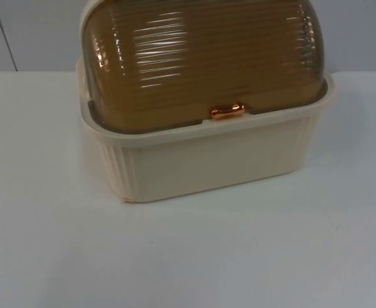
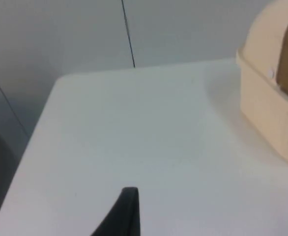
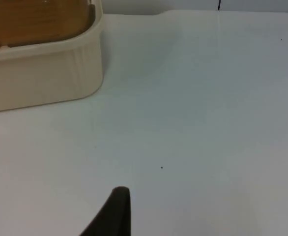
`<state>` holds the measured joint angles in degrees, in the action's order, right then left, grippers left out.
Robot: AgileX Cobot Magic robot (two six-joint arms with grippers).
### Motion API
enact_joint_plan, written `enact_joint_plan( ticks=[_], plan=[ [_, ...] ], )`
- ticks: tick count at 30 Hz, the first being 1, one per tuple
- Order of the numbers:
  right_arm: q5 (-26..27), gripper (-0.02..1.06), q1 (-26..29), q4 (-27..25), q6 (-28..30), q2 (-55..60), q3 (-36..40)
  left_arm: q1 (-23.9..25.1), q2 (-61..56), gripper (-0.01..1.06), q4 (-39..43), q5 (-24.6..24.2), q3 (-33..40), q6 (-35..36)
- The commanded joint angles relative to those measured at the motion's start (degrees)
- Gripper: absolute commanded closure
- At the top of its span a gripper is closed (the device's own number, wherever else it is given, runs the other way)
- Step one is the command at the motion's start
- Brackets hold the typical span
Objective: Open the box lid with the left hand, place the block into the box with the right hand, then close the box lid with the left hand.
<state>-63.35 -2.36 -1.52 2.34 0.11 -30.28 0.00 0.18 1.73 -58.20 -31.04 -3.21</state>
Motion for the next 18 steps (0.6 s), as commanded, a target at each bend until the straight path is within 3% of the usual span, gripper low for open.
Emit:
enact_joint_plan(
  ticks=[1,9,18],
  plan=[
    [0.3,-0.01,-0.1,-0.1,-0.2,-0.1,0.0,0.0,-0.2,0.03,-0.3,-0.3,1.3,0.5],
    [0.3,-0.01,-0.1,-0.1,-0.2,-0.1,0.0,0.0,-0.2,0.03,0.2,-4.8,1.8,0.5],
    [0.3,-0.01,-0.1,-0.1,-0.2,-0.1,0.0,0.0,-0.2,0.03,-1.0,-3.4,2.7,2.7]
  ],
)
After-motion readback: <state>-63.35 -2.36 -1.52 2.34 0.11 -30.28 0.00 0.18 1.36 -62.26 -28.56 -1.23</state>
